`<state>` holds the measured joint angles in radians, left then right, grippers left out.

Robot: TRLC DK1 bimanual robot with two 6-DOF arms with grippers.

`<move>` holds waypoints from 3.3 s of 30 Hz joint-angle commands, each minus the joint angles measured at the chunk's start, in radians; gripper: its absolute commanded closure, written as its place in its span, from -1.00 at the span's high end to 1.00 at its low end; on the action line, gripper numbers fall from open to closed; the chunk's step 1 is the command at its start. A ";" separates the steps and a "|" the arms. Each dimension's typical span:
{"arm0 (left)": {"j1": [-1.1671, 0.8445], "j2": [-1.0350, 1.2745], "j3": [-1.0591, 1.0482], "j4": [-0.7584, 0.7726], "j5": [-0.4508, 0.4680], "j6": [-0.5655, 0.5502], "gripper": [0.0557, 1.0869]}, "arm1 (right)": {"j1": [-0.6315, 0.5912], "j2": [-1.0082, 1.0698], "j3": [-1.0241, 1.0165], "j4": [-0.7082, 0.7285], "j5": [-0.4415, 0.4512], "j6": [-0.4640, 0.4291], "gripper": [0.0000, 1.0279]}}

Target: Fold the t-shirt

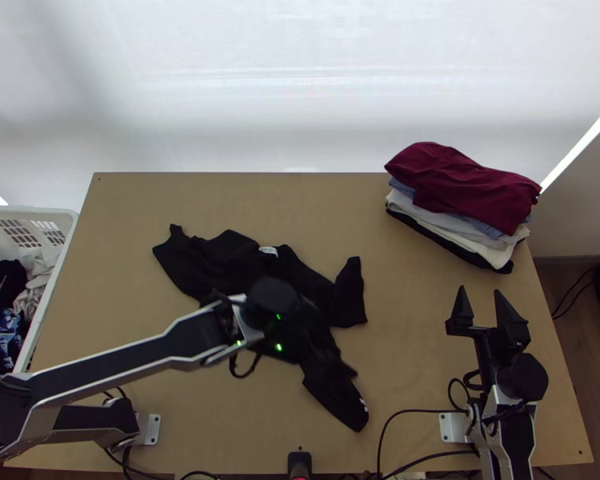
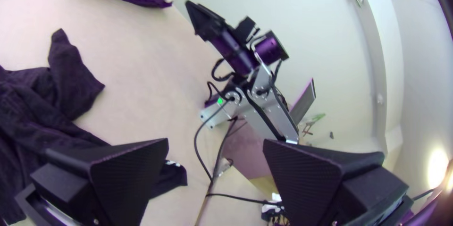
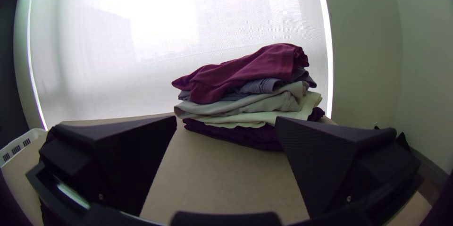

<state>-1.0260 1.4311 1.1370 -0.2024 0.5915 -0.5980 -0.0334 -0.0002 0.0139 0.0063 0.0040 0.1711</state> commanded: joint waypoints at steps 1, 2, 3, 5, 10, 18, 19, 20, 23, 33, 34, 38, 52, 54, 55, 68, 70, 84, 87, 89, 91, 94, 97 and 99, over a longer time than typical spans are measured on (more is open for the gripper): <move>0.096 -0.037 0.007 -0.003 -0.002 -0.028 0.92 | -0.003 -0.003 -0.005 -0.015 0.008 -0.007 0.91; 0.130 -0.041 0.012 -0.011 -0.009 -0.026 0.92 | -0.003 -0.003 -0.005 -0.015 0.008 -0.007 0.91; 0.161 -0.046 0.015 -0.020 -0.019 -0.022 0.92 | -0.003 -0.003 -0.005 -0.015 0.008 -0.007 0.91; 0.238 -0.052 0.023 -0.046 -0.036 -0.008 0.92 | -0.003 -0.001 -0.005 -0.017 0.008 -0.007 0.91; 0.431 -0.083 0.023 -0.124 -0.099 0.083 0.91 | -0.002 -0.003 -0.005 -0.017 0.008 -0.007 0.91; 0.685 -0.084 0.084 -0.338 -0.124 0.225 0.91 | -0.002 -0.003 -0.005 -0.017 0.008 -0.007 0.91; 0.704 -0.083 0.092 -0.358 -0.125 0.234 0.91 | -0.002 -0.003 -0.005 -0.017 0.008 -0.007 0.91; 0.719 -0.083 0.099 -0.376 -0.136 0.244 0.91 | -0.002 -0.003 -0.005 -0.017 0.008 -0.007 0.91; 0.758 -0.080 0.135 -0.434 -0.148 0.254 0.91 | 0.001 -0.003 -0.005 -0.017 0.005 -0.007 0.91; 0.843 -0.084 0.190 -0.517 -0.183 0.257 0.91 | 0.182 -0.003 -0.005 -0.017 0.007 0.002 0.91; 0.851 -0.089 0.188 -0.522 -0.190 0.256 0.91 | 0.191 -0.003 -0.005 -0.017 0.005 0.002 0.91; 0.888 -0.115 0.188 -0.542 -0.205 0.256 0.91 | 0.244 -0.003 -0.006 -0.017 0.005 0.088 0.91; 0.965 -0.190 0.156 -0.529 -0.205 0.237 0.91 | 0.377 -0.001 0.027 -0.022 0.011 0.015 0.91; 0.969 -0.209 0.145 -0.520 -0.205 0.234 0.91 | 0.386 0.006 0.069 -0.023 0.011 -0.022 0.91; 0.972 -0.216 0.139 -0.519 -0.205 0.233 0.91 | 0.386 0.026 0.089 -0.029 0.008 -0.047 0.91; 1.024 -0.311 0.043 -0.466 -0.196 0.236 0.91 | 0.494 0.672 0.684 -0.362 -0.065 -0.035 0.91; 1.040 -0.321 0.037 -0.462 -0.194 0.237 0.91 | 0.549 0.747 0.761 -0.428 -0.075 0.016 0.91; 1.075 -0.337 0.029 -0.462 -0.193 0.251 0.91 | 0.759 1.157 0.813 -0.597 -0.430 0.447 0.90; 1.074 -0.336 0.032 -0.462 -0.193 0.251 0.91 | 0.771 1.237 0.813 -0.597 -0.483 0.498 0.81; 1.074 -0.337 0.030 -0.462 -0.193 0.251 0.91 | 0.782 1.273 0.819 -0.594 -0.496 0.502 0.80; 1.074 -0.337 0.030 -0.462 -0.193 0.250 0.91 | 0.794 1.312 0.831 -0.591 -0.503 0.502 0.68; 1.074 -0.337 0.030 -0.462 -0.193 0.247 0.91 | 0.800 1.338 0.830 -0.560 -0.503 0.530 -0.06; 1.075 -0.339 0.033 -0.462 -0.194 0.242 0.91 | 0.831 1.355 0.819 -0.523 -0.503 0.539 -0.26; 1.074 -0.339 0.035 -0.462 -0.196 0.241 0.91 | 0.845 1.372 0.821 -0.514 -0.503 0.539 -0.26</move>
<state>0.0414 1.1076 1.1790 -0.6781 0.3916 -0.3508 0.7898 1.3415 0.8497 -0.5232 -0.4885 0.6811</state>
